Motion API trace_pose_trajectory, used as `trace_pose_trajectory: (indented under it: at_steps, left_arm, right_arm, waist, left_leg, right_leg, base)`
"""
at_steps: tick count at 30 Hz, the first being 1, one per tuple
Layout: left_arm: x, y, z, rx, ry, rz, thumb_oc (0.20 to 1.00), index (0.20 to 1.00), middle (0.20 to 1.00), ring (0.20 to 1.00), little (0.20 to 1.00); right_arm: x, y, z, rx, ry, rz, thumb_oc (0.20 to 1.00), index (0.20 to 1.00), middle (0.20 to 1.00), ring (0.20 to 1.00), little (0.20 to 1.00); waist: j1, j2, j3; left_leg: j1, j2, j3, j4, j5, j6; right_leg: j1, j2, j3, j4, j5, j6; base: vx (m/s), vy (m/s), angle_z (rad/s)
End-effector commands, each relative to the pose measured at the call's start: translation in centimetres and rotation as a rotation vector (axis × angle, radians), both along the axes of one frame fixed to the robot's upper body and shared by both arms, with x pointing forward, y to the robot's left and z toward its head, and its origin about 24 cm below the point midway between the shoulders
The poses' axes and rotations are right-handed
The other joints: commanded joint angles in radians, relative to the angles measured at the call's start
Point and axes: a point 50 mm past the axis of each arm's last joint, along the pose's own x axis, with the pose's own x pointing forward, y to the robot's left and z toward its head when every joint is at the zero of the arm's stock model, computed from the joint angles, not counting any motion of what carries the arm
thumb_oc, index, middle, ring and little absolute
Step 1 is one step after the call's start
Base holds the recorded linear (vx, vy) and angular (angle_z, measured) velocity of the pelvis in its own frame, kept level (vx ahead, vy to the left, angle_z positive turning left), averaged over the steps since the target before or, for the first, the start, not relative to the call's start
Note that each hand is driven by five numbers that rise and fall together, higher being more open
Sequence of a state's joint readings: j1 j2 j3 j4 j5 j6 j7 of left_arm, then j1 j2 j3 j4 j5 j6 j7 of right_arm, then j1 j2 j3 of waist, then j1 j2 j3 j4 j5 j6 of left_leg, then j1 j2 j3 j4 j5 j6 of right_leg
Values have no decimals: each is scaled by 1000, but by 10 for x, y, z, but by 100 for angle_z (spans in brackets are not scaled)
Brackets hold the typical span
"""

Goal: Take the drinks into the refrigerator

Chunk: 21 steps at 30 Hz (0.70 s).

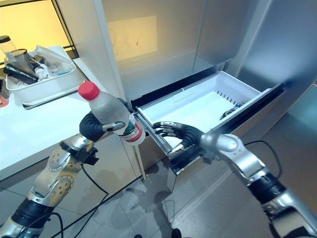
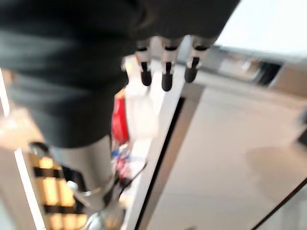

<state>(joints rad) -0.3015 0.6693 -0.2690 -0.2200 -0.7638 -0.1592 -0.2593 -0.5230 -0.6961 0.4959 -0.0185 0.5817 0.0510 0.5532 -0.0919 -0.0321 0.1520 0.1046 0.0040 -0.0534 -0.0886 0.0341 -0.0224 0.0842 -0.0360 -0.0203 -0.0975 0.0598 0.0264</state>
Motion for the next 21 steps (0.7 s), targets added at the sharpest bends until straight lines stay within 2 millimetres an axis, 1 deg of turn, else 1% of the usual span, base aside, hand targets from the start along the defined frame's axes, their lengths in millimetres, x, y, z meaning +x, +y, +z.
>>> trace_pose_trajectory:
  at_steps: [1,3,6,9,16,21]
  left_arm:
    - [2,-22,52,-52,-232,-111,200,200,200,200,200]
    - [2,-28,51,-31,-228,-138,200,200,200,200,200]
    - [3,-39,50,-6,-227,-178,200,200,200,200,200]
    - [4,-48,48,14,-214,-217,200,200,200,200,200]
    - [2,-54,45,52,-198,-256,200,200,200,200,200]
    - [2,-57,40,55,-182,-261,200,200,200,200,200]
  right_arm:
    - [6,23,17,89,-36,65,1000,1000,1000,1000,1000]
    - [4,31,13,96,-15,92,1000,1000,1000,1000,1000]
    - [3,40,13,93,-16,127,1000,1000,1000,1000,1000]
    - [6,44,13,116,-15,109,1000,1000,1000,1000,1000]
    - [8,50,10,133,-9,99,1000,1000,1000,1000,1000]
    - [5,55,9,145,-11,114,1000,1000,1000,1000,1000]
  waist:
    - [10,-6,-50]
    - [8,-4,-51]
    - [5,-1,-54]
    - [3,1,-57]
    - [1,8,-61]
    - [-3,9,-63]
  left_leg:
    - [66,4,-12,34,-126,3]
    - [67,5,-11,34,-126,3]
    - [70,3,-10,35,-127,4]
    - [74,3,-7,40,-132,5]
    - [80,4,-1,42,-136,6]
    - [84,4,8,44,-139,8]
  right_leg:
    - [69,-36,-41,32,-104,45]
    - [71,-36,-40,31,-103,45]
    - [74,-36,-40,29,-103,46]
    - [78,-37,-36,28,-103,46]
    - [80,-37,-28,27,-103,47]
    - [81,-37,-22,29,-104,47]
  base:
    - [-10,-1,-5]
    - [0,0,0]
    - [0,0,0]
    - [0,0,0]
    - [2,2,-5]
    - [4,1,-3]
